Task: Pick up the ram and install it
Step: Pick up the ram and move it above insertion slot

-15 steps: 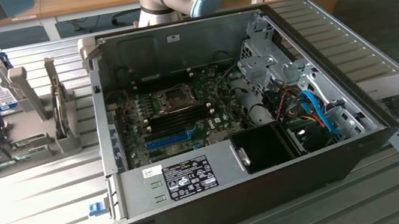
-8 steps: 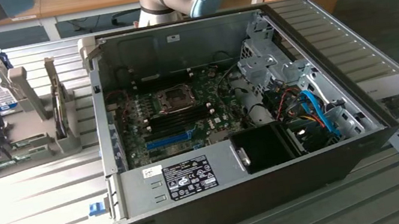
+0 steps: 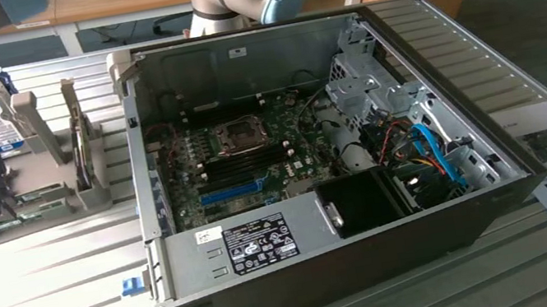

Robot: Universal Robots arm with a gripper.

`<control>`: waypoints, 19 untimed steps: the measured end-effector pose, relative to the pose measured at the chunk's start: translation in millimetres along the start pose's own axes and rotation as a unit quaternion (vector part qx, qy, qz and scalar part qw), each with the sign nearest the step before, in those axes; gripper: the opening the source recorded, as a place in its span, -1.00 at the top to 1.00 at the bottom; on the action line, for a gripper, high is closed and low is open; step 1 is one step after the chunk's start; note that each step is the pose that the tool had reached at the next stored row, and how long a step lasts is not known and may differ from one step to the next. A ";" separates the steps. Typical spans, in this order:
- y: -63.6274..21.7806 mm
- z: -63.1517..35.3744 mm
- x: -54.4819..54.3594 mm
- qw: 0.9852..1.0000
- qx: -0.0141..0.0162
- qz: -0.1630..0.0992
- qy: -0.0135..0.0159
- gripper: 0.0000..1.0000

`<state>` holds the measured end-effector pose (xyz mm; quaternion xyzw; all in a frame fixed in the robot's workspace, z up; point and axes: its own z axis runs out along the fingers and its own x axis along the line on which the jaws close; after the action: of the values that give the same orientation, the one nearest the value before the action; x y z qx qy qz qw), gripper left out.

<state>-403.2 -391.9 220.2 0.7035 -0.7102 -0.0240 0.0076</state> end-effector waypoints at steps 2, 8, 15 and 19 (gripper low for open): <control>-0.1 0.0 0.0 1.000 0.000 0.000 0.000 0.40; -5.0 -0.2 0.0 1.000 0.000 0.000 0.000 0.40; -8.8 -0.4 -0.1 1.000 0.000 0.000 0.000 0.40; -8.9 -0.1 -0.1 1.000 0.000 0.000 0.000 0.40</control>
<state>-394.3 -391.9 219.9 0.7036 -0.7102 -0.0240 0.0077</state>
